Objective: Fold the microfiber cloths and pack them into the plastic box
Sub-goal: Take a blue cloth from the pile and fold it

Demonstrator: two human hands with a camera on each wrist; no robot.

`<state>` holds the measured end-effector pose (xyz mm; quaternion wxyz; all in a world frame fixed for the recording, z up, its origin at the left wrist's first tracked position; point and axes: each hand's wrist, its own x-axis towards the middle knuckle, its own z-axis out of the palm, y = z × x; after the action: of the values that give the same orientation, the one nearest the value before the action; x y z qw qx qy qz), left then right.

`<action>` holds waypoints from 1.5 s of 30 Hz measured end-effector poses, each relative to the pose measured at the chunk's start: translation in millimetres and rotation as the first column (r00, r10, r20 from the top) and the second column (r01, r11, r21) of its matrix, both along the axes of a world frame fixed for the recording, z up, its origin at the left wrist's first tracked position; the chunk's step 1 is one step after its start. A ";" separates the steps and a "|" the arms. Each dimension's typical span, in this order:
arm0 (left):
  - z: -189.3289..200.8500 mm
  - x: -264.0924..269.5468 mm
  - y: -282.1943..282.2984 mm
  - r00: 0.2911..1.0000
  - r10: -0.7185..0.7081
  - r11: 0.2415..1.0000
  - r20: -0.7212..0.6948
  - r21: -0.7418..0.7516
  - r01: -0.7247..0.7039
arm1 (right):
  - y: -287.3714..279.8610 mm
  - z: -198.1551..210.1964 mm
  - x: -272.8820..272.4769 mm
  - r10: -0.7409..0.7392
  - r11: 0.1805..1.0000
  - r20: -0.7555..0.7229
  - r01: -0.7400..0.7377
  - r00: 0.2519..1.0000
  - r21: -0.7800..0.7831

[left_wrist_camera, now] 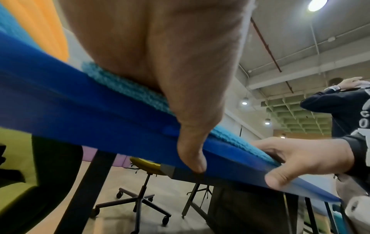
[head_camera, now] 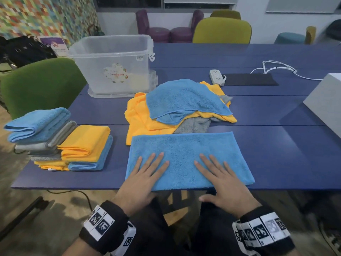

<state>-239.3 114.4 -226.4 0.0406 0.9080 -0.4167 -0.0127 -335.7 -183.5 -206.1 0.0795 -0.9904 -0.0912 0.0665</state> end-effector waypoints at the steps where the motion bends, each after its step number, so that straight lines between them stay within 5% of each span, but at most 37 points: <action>1: -4.1 -0.1 4.7 0.999 -0.016 1.000 0.035 -0.017 0.017 | -4.2 -2.0 -2.5 0.006 1.000 0.019 -0.006 1.000 -0.004; 8: -12.3 -3.4 30.8 0.994 -0.092 0.985 0.057 -0.141 0.099 | -24.4 -8.6 -26.7 0.006 0.996 0.136 -0.018 0.991 0.085; 11: -1.6 -4.5 41.2 0.993 -0.064 0.944 -0.102 -0.329 0.027 | -43.6 -5.0 -31.9 -0.040 0.974 0.216 -0.010 0.976 0.228; 20: 41.3 7.2 59.8 0.860 0.096 0.718 -0.502 -0.563 -0.409 | -76.0 26.2 -29.3 -0.438 0.771 0.171 0.271 0.883 0.577; 28: 37.6 -1.1 40.0 0.776 0.228 0.427 -0.588 -0.655 -0.623 | -71.2 20.9 -24.2 -0.581 0.681 0.147 0.379 0.801 0.627; 37: 20.5 31.4 17.1 0.756 0.628 0.619 -0.186 -0.469 -0.630 | -62.2 29.8 11.0 -0.644 0.750 0.105 0.599 0.758 0.281; 45: 27.7 32.7 -3.3 0.653 0.755 0.619 -0.061 -0.263 -0.740 | -59.9 33.1 29.3 -0.702 0.705 0.013 0.691 0.712 0.161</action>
<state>-206.6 111.1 -198.7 0.1513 0.9847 -0.0004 0.0863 -306.4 -243.4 -173.0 0.1670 -0.9447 0.2820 -0.0115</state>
